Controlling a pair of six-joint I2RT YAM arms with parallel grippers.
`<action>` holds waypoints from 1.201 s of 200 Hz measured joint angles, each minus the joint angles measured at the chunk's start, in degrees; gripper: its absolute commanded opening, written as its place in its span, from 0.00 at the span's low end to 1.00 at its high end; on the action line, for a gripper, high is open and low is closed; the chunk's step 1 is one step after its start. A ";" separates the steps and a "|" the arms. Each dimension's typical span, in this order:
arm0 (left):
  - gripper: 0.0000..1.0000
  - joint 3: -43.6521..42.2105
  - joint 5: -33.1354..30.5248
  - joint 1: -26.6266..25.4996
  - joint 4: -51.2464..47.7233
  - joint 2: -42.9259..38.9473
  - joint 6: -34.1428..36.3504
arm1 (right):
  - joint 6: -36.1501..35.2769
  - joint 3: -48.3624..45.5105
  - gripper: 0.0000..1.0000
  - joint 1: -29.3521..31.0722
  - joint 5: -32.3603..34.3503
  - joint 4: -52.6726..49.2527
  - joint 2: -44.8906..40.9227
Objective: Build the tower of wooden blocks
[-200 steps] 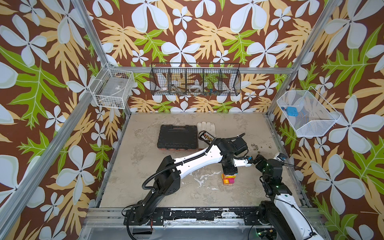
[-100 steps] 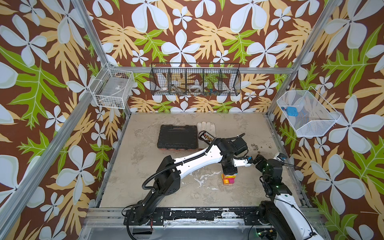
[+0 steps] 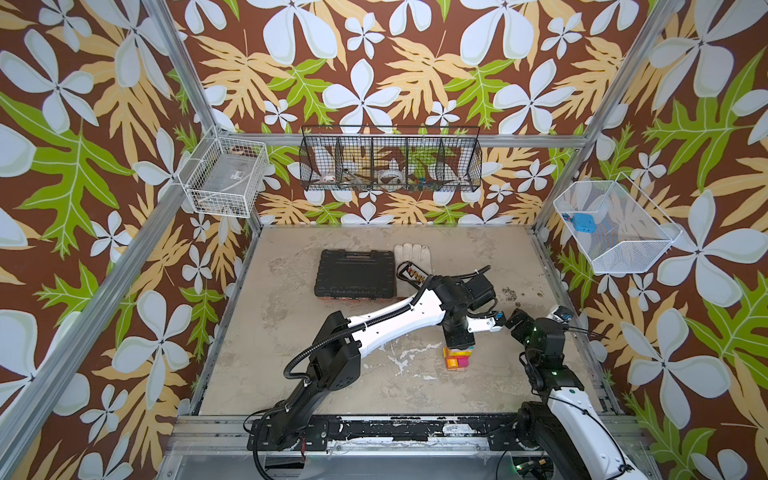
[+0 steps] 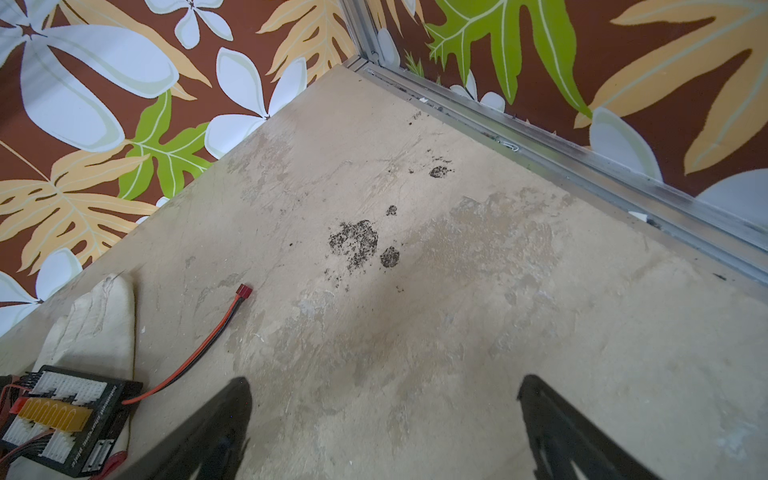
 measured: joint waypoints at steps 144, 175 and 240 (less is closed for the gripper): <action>1.00 -10.54 4.11 -0.70 9.40 -20.57 -1.53 | -0.07 0.00 1.00 0.00 0.00 0.04 0.15; 1.00 -25.97 -0.61 0.11 20.68 -34.67 -3.26 | -0.07 0.00 1.00 0.00 0.00 0.24 0.48; 1.00 -57.86 -9.31 16.81 50.25 -62.82 -14.08 | 0.07 0.68 1.00 0.00 1.20 0.44 2.12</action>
